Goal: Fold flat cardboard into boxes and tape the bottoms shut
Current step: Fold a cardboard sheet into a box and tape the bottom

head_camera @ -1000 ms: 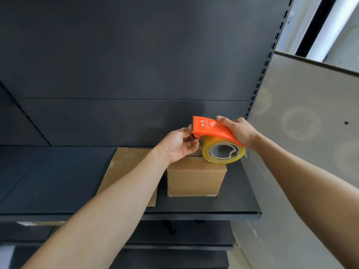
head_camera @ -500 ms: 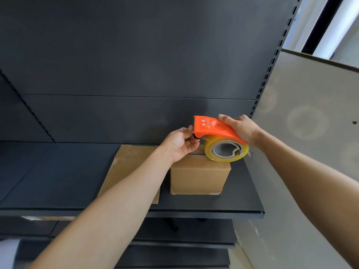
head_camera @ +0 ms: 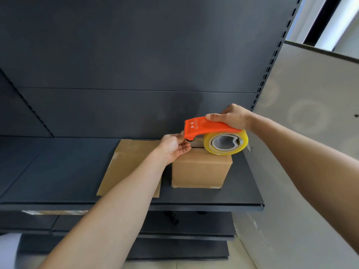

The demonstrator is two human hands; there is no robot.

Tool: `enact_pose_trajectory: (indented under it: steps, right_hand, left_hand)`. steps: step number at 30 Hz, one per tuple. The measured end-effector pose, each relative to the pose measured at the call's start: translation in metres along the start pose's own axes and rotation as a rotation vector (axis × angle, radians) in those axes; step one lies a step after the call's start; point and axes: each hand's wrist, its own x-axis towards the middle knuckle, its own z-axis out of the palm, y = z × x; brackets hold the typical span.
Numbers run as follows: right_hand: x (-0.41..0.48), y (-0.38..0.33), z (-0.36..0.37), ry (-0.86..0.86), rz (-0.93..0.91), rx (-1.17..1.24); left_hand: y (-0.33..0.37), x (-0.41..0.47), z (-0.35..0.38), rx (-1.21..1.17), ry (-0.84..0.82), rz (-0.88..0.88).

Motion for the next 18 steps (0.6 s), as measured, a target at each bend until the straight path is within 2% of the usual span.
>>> enact_pose_trajectory:
  steps: [4,9,13,18]
  right_hand:
    - [-0.002,0.003,-0.003,-0.028,-0.001,-0.081]
    - [0.0,0.002,-0.003,-0.053,0.025,-0.064]
    - [0.002,-0.005,-0.001,-0.05,0.019,-0.094]
    - [0.003,-0.018,0.004,-0.044,0.013,-0.205]
  left_hand:
    - [-0.004,0.005,0.0,-0.121,0.036,-0.012]
    - [-0.004,0.006,-0.01,-0.341,0.082,-0.003]
    - [0.004,0.008,-0.033,-0.316,0.137,0.021]
    - [-0.001,0.001,-0.055,-0.311,0.059,-0.088]
